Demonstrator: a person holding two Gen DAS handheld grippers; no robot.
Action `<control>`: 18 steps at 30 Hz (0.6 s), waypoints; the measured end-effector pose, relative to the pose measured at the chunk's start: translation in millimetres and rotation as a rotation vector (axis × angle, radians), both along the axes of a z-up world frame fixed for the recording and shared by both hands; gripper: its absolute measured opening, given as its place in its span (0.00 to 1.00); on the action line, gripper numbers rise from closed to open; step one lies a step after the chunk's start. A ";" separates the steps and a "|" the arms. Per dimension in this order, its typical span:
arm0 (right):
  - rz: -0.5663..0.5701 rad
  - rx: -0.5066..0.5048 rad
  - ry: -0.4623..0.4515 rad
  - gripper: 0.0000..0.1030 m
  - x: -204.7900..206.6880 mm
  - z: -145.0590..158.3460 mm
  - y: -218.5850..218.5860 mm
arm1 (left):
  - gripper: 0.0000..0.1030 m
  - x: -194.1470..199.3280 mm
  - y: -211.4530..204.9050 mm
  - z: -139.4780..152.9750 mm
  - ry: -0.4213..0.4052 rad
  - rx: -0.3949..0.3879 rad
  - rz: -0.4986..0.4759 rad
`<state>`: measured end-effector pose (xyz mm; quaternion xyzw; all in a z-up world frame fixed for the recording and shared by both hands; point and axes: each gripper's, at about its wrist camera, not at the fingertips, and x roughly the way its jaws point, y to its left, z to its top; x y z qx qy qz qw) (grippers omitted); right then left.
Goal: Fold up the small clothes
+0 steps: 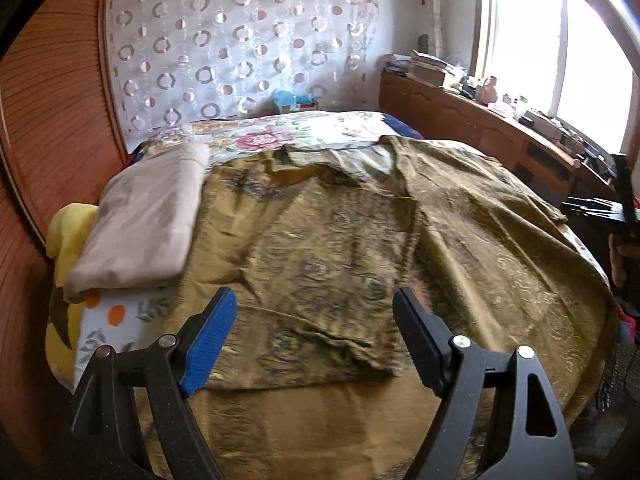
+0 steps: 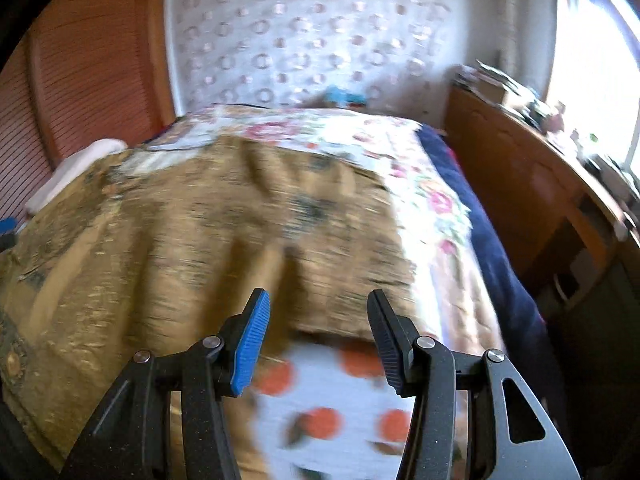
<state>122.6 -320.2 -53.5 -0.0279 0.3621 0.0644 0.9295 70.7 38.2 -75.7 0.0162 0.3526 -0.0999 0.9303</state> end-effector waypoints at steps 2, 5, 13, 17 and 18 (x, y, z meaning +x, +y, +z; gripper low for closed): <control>-0.029 -0.001 0.023 0.51 2.8 -5.4 -10.0 | 0.79 -3.1 -7.2 0.3 0.000 -0.004 -0.014; -0.050 0.052 0.055 0.51 4.7 -11.5 -23.0 | 0.79 -7.3 -16.8 1.1 0.000 -0.010 -0.035; -0.024 0.147 0.126 0.42 8.1 -15.8 -44.4 | 0.79 -17.0 -32.4 3.6 -0.005 -0.028 -0.071; -0.049 0.067 0.103 0.18 10.8 -7.0 -43.8 | 0.79 -19.7 -37.6 3.2 -0.004 -0.033 -0.078; -0.044 0.044 0.097 0.16 10.4 -7.2 -40.2 | 0.79 -20.5 -38.4 3.0 -0.005 -0.034 -0.079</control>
